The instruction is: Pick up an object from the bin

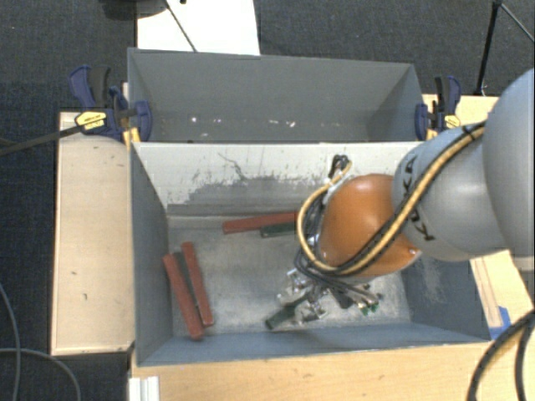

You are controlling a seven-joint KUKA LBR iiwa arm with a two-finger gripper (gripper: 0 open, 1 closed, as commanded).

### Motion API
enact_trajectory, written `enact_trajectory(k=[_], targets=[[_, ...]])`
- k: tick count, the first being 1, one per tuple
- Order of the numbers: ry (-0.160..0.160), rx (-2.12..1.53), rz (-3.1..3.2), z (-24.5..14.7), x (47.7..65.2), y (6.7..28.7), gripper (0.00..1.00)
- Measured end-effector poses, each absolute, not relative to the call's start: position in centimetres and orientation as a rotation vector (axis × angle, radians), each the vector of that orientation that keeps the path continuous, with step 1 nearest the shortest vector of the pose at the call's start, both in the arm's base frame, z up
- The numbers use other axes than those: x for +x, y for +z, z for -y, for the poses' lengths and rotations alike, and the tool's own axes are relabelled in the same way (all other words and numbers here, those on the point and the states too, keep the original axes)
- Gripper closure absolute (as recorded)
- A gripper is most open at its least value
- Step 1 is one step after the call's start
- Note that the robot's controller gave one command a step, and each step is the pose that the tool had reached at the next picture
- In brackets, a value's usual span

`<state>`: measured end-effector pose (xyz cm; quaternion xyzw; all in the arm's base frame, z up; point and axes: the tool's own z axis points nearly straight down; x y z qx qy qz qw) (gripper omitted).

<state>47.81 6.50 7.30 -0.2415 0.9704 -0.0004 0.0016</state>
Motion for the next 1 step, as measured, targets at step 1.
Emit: enact_trajectory(k=[1], targets=[[-0.001, -0.758, -3.045, -6.5, 47.81, 7.3, 1.0]])
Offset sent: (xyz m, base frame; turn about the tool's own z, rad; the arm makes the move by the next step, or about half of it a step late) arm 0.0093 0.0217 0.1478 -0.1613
